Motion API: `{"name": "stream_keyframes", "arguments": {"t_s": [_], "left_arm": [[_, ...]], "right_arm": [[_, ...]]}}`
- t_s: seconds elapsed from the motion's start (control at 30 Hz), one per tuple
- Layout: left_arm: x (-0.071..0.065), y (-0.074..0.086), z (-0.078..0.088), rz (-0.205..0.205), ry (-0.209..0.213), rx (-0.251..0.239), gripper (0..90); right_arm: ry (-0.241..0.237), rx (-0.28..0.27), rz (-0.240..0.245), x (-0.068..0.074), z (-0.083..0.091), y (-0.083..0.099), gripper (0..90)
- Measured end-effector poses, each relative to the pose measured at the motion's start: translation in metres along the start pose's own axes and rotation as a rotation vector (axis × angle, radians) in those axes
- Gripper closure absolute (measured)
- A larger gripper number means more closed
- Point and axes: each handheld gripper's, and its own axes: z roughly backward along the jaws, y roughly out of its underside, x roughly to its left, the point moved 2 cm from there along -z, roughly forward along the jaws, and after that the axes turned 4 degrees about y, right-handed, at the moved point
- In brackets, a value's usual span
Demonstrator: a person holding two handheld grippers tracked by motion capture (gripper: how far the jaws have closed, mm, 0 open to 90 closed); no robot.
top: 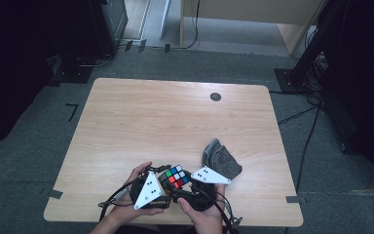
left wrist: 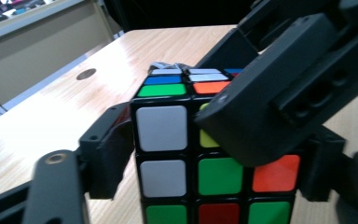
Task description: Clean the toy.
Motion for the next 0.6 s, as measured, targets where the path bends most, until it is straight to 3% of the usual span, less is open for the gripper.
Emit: {"name": "stream_keyframes", "arguments": {"t_s": [0.23,0.37,0.47,0.53,0.6], "left_arm": [[-0.001,0.000,0.000,-0.017,-0.015,0.007,33.4],[0.003,0.000,0.002,-0.007,-0.016,0.015,33.9],[0.010,0.003,0.004,0.035,-0.021,0.009,33.9],[0.021,0.005,0.008,0.094,-0.035,-0.003,33.9],[0.033,0.006,0.013,0.184,-0.033,-0.029,33.9]], "right_arm": [[0.005,-0.006,0.010,-0.001,0.000,0.000,34.3],[-0.038,-0.040,0.014,-0.003,0.003,-0.003,31.4],[-0.056,-0.102,0.007,-0.005,0.013,-0.011,29.7],[-0.048,-0.161,-0.007,-0.009,0.020,-0.015,29.5],[-0.024,-0.213,-0.028,-0.014,0.025,-0.015,29.9]]}}
